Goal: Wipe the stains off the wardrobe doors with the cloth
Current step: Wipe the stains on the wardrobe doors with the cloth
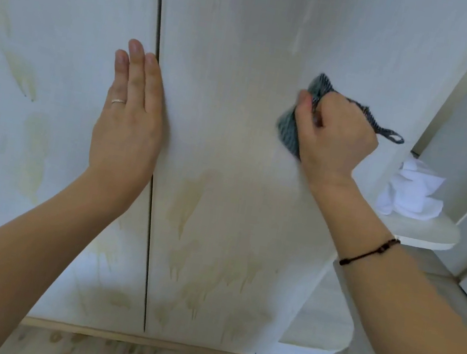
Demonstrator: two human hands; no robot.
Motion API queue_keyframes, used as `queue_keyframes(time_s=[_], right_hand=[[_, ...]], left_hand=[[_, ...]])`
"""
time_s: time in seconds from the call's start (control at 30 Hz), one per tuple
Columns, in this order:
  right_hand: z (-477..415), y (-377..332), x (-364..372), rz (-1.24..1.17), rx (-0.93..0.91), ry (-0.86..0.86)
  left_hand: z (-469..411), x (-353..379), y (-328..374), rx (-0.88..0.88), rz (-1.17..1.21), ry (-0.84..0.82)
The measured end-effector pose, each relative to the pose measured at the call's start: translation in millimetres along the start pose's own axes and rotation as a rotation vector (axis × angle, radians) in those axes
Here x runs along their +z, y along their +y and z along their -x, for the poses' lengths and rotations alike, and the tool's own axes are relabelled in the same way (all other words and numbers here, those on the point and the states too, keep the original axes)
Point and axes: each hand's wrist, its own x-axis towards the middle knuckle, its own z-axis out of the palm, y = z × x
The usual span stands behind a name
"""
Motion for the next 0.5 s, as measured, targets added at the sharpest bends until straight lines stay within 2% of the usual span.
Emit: queue_keyframes(time_s=[0.07,0.13,0.2,0.3,0.4,0.5], right_hand=[[-4.1,-13.6,4.1,-0.035,-0.010,0.021],[28.7,-22.2,-3.9,-0.101,-0.117,0.007],[85.4,-26.3,-18.2,-0.155,-0.241,-0.098],[181.1,-31.9,-38.0,-0.325,-0.372,-0.344],[214.4,-39.5,-45.5,-0.368,-0.334,-0.459],[160.4,-47.4,-36.2,-0.257,-0.281,-0.369]], left_hand=[[0.0,2.4,-3.1,0.000,0.031,0.022],[-1.1,7.3,-3.7,-0.007,0.062,0.049],[1.4,11.8,-3.3,0.009,0.064,0.063],[18.5,20.5,-8.0,0.071,0.000,0.044],[40.0,28.6,-14.6,0.095,-0.019,0.004],[58.7,35.0,-17.2,0.055,0.079,-0.009]])
